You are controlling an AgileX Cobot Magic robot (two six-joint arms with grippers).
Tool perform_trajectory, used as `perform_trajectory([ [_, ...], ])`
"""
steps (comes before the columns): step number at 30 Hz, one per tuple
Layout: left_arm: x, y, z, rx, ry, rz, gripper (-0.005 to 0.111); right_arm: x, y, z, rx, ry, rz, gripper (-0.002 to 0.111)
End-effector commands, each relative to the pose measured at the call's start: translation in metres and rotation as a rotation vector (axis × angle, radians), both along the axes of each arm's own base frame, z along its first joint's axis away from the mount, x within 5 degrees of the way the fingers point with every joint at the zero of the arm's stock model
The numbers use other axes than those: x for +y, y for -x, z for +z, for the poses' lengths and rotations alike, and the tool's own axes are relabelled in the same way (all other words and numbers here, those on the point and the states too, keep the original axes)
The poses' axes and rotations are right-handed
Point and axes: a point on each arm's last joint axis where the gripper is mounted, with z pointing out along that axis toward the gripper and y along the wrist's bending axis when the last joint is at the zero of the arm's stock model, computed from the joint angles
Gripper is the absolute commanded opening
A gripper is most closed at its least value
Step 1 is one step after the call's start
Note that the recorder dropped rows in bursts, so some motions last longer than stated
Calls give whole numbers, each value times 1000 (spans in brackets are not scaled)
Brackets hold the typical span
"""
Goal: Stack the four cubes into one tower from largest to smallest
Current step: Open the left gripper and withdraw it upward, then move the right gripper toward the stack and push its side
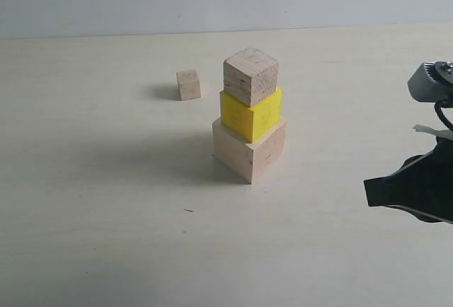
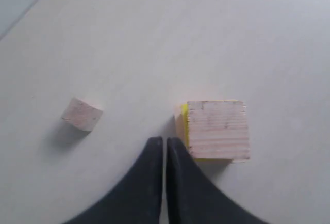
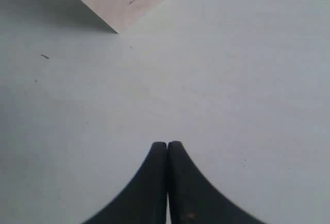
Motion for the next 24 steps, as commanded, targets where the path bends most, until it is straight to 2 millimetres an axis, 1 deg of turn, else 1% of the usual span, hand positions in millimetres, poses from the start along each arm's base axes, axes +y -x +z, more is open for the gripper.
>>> perform_trajectory([
  [1,15,4,13,-29,-40,25,0,2,-5,4,-46,-10,2,0],
  [4,23,-1,15,-30,-36,48,0,4,-11,1,-62,-11,-7,0],
  [7,31,-4,12,-12,-34,81,0,7,-21,-5,-77,-7,-20,0],
  [10,37,-2,7,14,-42,93,0,11,-31,-15,-66,-7,-49,0],
  [12,46,0,1,39,-61,108,0,13,-37,-23,-45,-8,-77,0],
  [17,73,-1,-7,3,16,175,0,19,-50,-36,-39,-29,-125,0],
  [19,83,1,-13,-1,56,203,0,22,-57,-37,-26,-45,-149,0],
  [23,98,17,-34,21,126,244,0,32,-76,-35,-24,-83,-189,0],
  [24,100,21,-36,13,140,248,0,35,-81,-35,-19,-89,-196,0],
])
